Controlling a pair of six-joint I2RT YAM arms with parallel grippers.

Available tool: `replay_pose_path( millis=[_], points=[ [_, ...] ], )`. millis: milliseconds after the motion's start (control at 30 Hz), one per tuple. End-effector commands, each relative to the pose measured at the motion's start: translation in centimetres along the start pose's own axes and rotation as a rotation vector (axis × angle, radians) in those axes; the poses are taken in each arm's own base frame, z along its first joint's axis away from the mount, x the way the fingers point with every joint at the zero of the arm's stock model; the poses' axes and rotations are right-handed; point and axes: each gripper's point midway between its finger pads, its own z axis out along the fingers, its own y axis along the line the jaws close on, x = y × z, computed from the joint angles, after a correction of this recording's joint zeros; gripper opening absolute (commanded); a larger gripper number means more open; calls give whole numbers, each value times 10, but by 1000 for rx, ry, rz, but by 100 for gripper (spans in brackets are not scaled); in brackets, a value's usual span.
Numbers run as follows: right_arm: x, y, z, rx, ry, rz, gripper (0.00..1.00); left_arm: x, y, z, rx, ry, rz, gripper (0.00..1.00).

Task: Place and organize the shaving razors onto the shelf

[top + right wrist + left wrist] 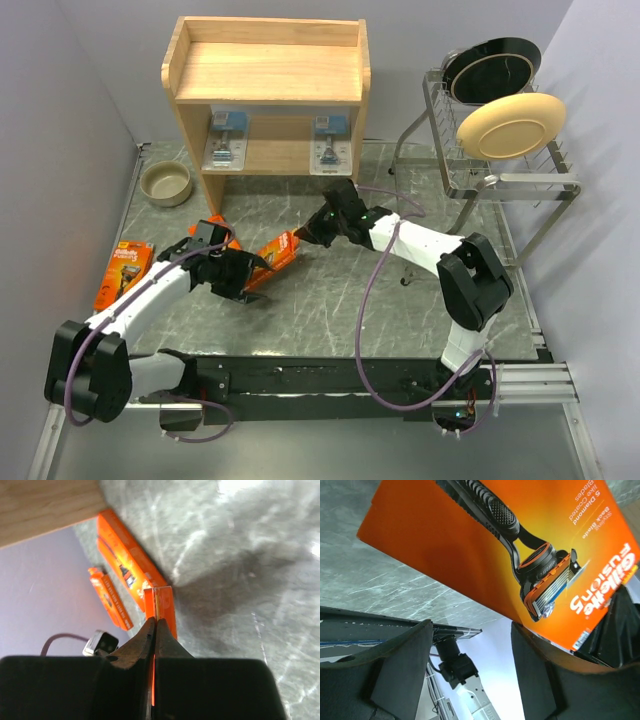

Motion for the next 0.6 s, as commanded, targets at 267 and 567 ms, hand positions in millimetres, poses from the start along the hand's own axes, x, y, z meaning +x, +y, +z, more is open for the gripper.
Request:
replay_pose_path(
  millis=[267,567],
  points=[
    [62,-35,-24,201,53,145,0,-48,-25,-8,114,-156,-63,68],
    [86,-36,-27,203,89,114,0,-68,-23,-9,173,-206,-54,66]
  ],
)
